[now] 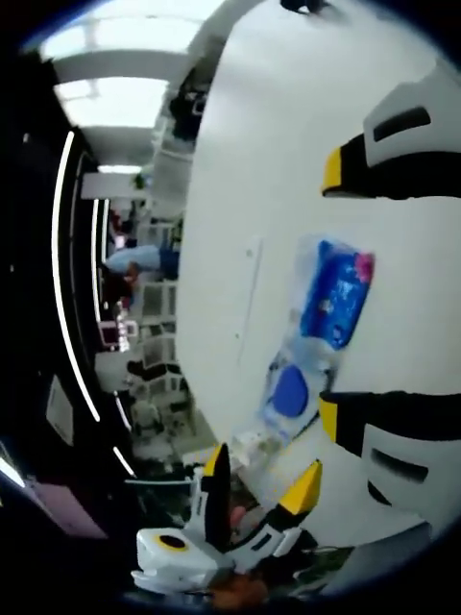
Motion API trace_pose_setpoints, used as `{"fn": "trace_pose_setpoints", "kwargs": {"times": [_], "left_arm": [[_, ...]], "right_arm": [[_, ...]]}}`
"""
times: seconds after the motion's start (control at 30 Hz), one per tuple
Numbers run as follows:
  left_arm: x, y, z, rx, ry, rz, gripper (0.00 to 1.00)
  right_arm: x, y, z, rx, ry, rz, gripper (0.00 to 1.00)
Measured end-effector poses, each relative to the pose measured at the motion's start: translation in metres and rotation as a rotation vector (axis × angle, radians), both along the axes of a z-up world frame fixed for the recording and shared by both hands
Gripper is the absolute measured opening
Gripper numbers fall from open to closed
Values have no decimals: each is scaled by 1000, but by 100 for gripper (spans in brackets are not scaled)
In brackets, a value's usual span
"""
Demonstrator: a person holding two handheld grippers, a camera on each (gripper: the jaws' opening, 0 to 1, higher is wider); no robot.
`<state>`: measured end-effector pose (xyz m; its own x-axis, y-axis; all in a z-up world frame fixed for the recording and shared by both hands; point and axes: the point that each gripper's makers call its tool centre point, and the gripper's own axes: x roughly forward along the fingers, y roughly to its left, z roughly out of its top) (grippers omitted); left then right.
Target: Arrange the tabletop items into an orderly group along one side of the table until the central work area is clear of visible clutter.
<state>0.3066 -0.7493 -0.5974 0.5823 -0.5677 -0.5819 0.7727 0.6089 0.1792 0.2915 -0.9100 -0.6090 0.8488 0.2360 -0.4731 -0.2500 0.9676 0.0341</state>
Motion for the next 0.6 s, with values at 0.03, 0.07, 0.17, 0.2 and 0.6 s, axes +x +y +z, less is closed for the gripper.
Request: {"fn": "trace_pose_setpoints", "kwargs": {"times": [0.03, 0.07, 0.17, 0.2, 0.6], "left_arm": [[-1, 2, 0, -1, 1, 4, 82], [-5, 5, -1, 1, 0, 4, 83], [-12, 9, -2, -6, 12, 5, 88], [-15, 11, -1, -8, 15, 6, 89], [-32, 31, -4, -44, 62, 22, 99]], "right_arm": [[-2, 0, 2, 0, -3, 1, 81], [-4, 1, 3, 0, -3, 1, 81], [-10, 2, 6, -1, -6, -2, 81], [-11, 2, 7, -6, -11, -3, 80], [-28, 22, 13, -17, -25, 5, 82]]}}
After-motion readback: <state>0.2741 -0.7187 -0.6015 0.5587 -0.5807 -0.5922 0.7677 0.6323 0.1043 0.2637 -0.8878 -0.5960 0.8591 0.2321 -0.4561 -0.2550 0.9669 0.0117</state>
